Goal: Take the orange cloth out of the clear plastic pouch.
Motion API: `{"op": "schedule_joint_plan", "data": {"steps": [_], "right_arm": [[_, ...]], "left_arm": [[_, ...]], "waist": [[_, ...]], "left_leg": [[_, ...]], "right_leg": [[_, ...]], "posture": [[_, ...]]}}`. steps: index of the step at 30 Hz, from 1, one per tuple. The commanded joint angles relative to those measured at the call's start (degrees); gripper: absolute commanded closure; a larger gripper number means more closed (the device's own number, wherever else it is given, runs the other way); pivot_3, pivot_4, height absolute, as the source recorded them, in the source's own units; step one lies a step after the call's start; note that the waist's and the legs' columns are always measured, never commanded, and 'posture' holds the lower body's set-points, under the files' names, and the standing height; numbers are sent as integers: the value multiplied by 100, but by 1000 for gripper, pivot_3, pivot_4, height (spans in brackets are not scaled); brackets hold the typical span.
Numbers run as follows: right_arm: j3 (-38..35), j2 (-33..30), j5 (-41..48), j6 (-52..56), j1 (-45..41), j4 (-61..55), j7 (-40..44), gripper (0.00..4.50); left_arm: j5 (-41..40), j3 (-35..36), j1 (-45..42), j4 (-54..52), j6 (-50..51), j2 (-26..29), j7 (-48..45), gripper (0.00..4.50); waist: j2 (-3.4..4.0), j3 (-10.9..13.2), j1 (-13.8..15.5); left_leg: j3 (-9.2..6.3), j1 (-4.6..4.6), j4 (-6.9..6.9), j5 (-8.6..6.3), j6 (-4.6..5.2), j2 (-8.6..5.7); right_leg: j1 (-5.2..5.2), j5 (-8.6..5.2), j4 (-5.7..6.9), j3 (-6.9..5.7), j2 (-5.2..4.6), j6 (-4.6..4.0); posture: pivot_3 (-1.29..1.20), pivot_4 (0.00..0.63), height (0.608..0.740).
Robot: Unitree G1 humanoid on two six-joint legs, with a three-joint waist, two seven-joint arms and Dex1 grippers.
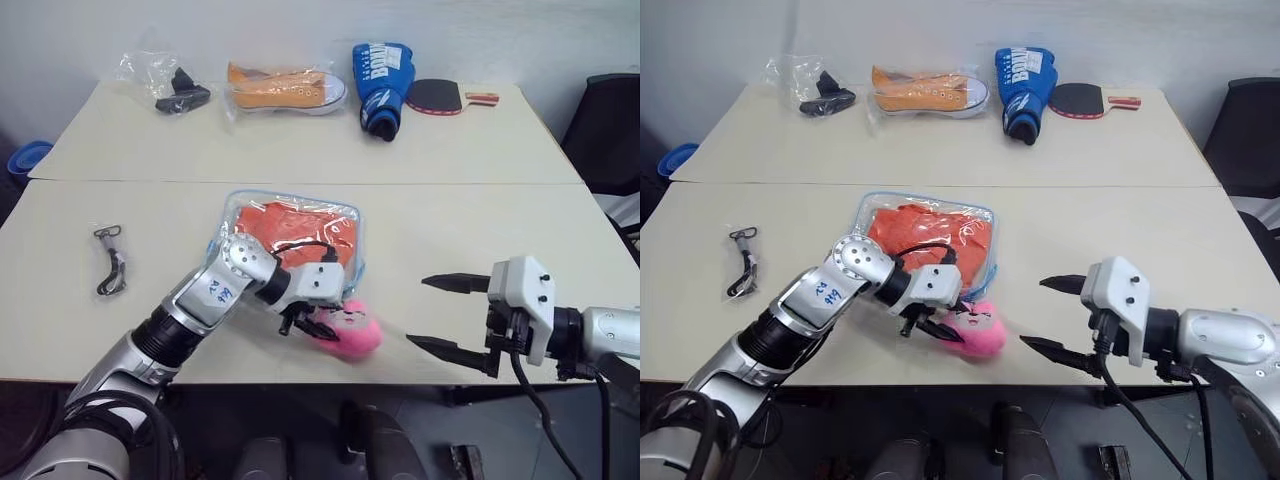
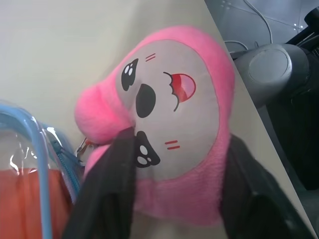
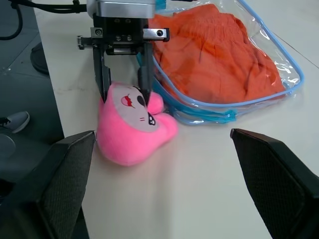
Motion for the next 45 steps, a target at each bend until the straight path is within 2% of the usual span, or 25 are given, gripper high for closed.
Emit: {"op": "schedule_joint_plan", "data": {"steps": [1,4,5,8,13,16,22,27,38,41,45], "right_arm": [[295,22,-223,-265,-207,85,23,0],[942,94,-817,-652,-587,395,12,0],[1186,124,-1098,-832,-736,547,-7,0],[1884,345,-1863,-1363,-1257,1146,-55,0],[2620,948,-2434,-1904,-2080,2120,122,0],[2955,1104,-2915,-2413,-2383,2659,266,0],[3262,1548,-3315,-2959,-2953,3429,481,0],[3361,1823,-3565,-3286,-3311,3926,585,1184],[3481,2253,-3884,-3616,-3604,4400,815,1184],[3474,2348,-3905,-3686,-3668,4545,855,1743],[3464,2398,-3929,-3804,-3724,4691,915,3133]], "left_arm": [[-104,189,111,-279,130,193,-95,3825],[-150,410,180,-392,62,513,-172,4435],[-123,478,198,-379,-52,615,-187,4485],[-181,764,221,-315,-229,841,-200,4485],[-296,996,258,-342,-185,978,-232,4485],[-293,1025,295,-371,-196,998,-227,4485],[-304,1045,402,-508,-117,986,-140,4485],[-306,1063,459,-551,-89,980,-70,4500],[-322,1065,440,-577,-19,946,66,4500],[-329,1067,434,-585,0,947,75,4500],[-341,1060,415,-604,43,935,95,4500]], "waist": [[0,0,6],[0,0,-24],[0,0,-42],[-2,0,-53],[-1,0,-62],[-1,0,-49],[-1,0,-53],[-1,0,-87],[0,0,-132],[0,1,-134],[0,1,-135]], "left_leg": [[-1,0,0,0,0,0],[3,1,-1,-1,-1,3],[3,3,0,-1,-3,5],[5,8,-1,-3,-6,7],[12,6,0,-3,-8,10],[12,7,1,-3,-8,10],[10,10,3,-4,-6,11],[10,11,3,-4,-7,14],[9,13,3,-4,-7,17],[9,14,4,-4,-8,18],[9,15,3,-4,-8,19]], "right_leg": [[0,0,0,0,0,0],[0,0,-1,4,5,0],[-2,0,-1,7,12,-1],[-4,-2,2,14,20,-3],[-14,-3,7,16,22,-7],[-18,-2,21,14,22,-7],[-20,-1,22,8,21,-6],[-20,-1,23,8,21,-7],[-21,-1,27,7,20,-8],[-21,-1,28,7,20,-8],[-21,-1,27,7,20,-9]], "posture": [[0,150,740],[0,150,740],[0,150,740],[0,150,740],[0,150,740],[0,150,740],[0,150,740],[0,150,740],[0,150,740],[0,150,740],[0,150,740]]}}
